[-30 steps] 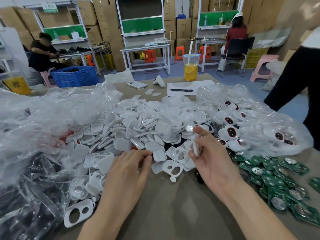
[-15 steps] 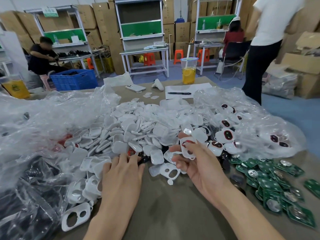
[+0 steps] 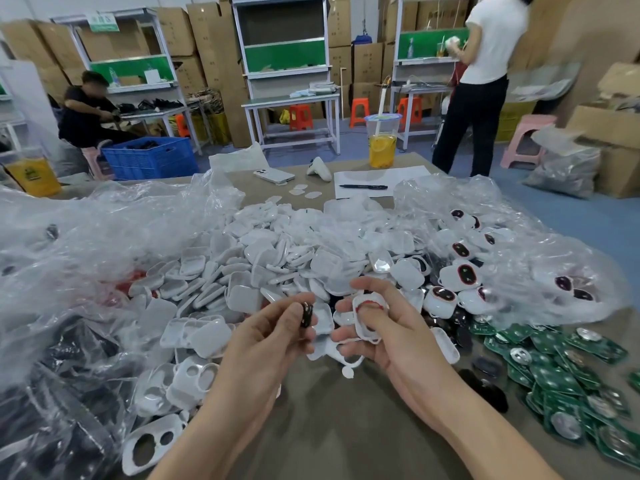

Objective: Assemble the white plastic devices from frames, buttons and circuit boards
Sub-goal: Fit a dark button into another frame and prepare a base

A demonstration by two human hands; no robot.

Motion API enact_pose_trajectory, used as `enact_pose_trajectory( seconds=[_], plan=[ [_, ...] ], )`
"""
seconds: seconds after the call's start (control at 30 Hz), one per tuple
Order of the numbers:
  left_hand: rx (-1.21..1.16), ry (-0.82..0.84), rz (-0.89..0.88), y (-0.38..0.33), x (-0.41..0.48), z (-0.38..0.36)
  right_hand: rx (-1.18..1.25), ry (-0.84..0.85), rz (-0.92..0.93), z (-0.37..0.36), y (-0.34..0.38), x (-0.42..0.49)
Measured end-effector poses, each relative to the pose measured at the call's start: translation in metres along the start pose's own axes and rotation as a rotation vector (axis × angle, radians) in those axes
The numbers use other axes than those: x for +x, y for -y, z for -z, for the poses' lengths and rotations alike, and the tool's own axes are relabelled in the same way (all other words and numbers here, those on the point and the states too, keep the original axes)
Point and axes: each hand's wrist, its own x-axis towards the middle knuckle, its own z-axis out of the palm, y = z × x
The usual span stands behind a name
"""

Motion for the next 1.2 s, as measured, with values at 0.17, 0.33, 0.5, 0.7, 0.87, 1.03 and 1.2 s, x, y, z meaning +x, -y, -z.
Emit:
enact_pose_trajectory(
  seconds=[0.17, 0.33, 0.5, 0.7, 0.87, 1.03, 1.2],
  plan=[
    [-0.025, 0.04, 0.001, 0.001, 0.0, 0.003, -0.124, 0.053, -0.007, -0.002, 0.0, -0.004],
    [0.098, 0.023, -0.064, 0.002, 0.0, 0.004, -0.191, 0.09, 0.037, -0.006, 0.003, -0.008],
    [0.239, 0.097, -0.122, 0.001, -0.005, 0.0, -0.229, 0.133, 0.047, -0.008, 0.003, -0.01],
    [0.253, 0.088, -0.132, 0.0, -0.006, -0.001, -0.244, 0.142, 0.031, -0.006, 0.002, -0.009],
    [0.228, 0.077, -0.135, 0.001, -0.006, -0.001, -0.24, 0.157, 0.008, -0.006, 0.003, -0.009],
    [0.226, 0.103, -0.16, -0.001, -0.012, -0.005, -0.172, 0.148, -0.033, -0.006, 0.005, -0.009],
    [0.288, 0.14, -0.197, -0.008, -0.018, -0.01, -0.172, 0.14, -0.04, -0.007, 0.008, -0.01]
  ],
)
